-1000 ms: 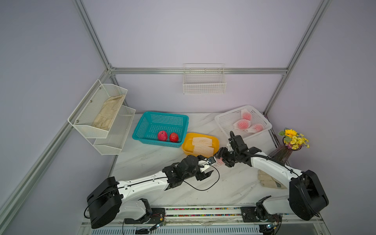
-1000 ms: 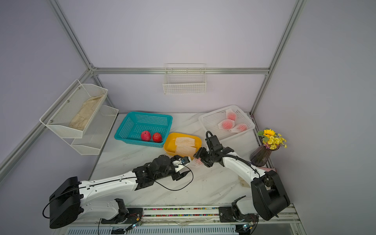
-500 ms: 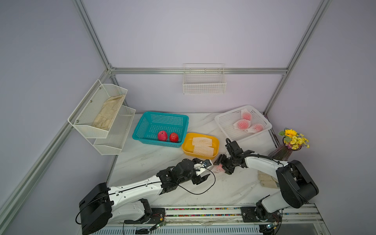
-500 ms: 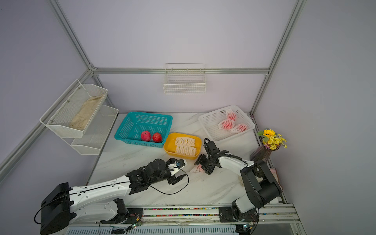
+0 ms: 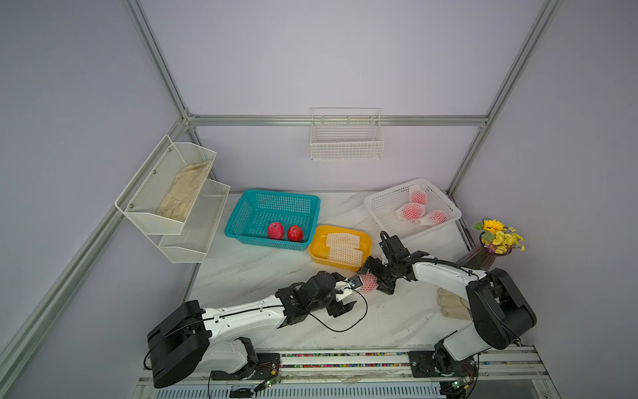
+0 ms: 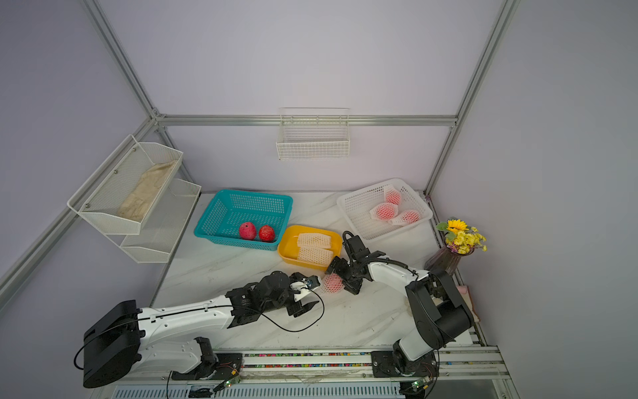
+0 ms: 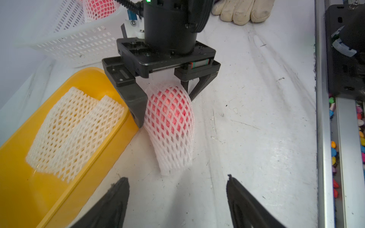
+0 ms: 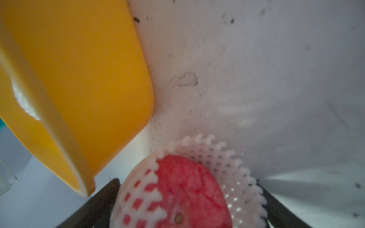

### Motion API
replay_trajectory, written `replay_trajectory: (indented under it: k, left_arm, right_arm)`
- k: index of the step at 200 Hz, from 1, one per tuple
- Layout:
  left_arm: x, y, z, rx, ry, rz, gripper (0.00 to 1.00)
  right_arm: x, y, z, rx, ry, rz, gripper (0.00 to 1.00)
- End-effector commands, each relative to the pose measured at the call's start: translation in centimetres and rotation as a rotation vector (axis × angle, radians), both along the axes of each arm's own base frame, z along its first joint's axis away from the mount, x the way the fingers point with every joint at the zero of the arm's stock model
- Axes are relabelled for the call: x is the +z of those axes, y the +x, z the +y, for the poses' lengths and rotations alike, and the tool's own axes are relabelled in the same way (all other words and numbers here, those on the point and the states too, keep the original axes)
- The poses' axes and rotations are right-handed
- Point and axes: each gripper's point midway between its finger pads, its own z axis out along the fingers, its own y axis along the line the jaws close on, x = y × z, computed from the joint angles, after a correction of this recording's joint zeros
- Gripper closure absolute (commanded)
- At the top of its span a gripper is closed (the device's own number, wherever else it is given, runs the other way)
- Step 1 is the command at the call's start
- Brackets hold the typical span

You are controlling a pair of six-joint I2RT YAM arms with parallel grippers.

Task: Remove foam nets from apples
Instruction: Place the apple at the center of the board.

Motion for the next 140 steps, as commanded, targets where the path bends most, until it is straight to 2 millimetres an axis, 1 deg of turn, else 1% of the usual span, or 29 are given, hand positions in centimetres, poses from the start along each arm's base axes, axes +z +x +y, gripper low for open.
replay_trajectory:
  k: [1,6,28,44,68,87,99,125,128,137,138,140]
  left_arm:
    - [1.0,-0.2,-0.8,-0.036,-0.027,-0.027,0.22]
    - [0.7,-0.2,-0.7,-0.035,-0.025,-0.022,0.22]
    - [-0.3,-0.3,-0.2,-0.013,-0.024,-0.01,0.23]
    - [-0.6,0.1,-0.1,0.003,-0.02,-0.022,0.24]
    - [-1.2,0.2,-0.5,-0.005,0.002,-0.007,0.24]
    - [-1.5,0.3,-0.7,-0.028,0.023,0.018,0.23]
    - [-1.7,0.7,-0.7,-0.029,0.029,0.028,0.23]
    - [-1.9,1.6,-0.8,-0.03,0.013,0.034,0.24]
    - [-1.9,1.8,-0.7,-0.027,0.01,0.033,0.24]
    - [-1.7,2.3,-0.6,-0.018,0.0,0.024,0.24]
    - [-2.3,2.3,-0.6,-0.018,0.012,0.033,0.24]
    - [-2.8,2.4,-0.6,-0.017,0.022,0.041,0.24]
  right_arm:
    - [0.4,-0.4,-0.7,-0.038,-0.033,0.017,0.03]
    - [0.4,-0.7,-0.9,-0.038,-0.038,0.026,0.03]
    - [1.4,-0.6,-1.1,-0.036,-0.044,0.007,0.03]
    - [2.3,-0.9,-1.5,-0.028,-0.062,-0.003,0.03]
    - [3.6,-0.8,-1.9,-0.049,-0.063,-0.034,0.03]
    - [3.7,-1.0,-1.9,-0.045,-0.062,-0.03,0.03]
    - [3.6,-1.2,-1.9,-0.037,-0.064,-0.018,0.03]
    - [4.3,-1.3,-2.5,-0.051,-0.084,-0.038,0.03]
    - [5.1,-1.2,-2.5,-0.055,-0.077,-0.062,0.03]
    - [5.8,-1.1,-2.7,-0.06,-0.074,-0.081,0.03]
    - [5.9,-1.1,-2.7,-0.061,-0.074,-0.084,0.03]
    - [6.0,-1.0,-2.7,-0.063,-0.073,-0.087,0.03]
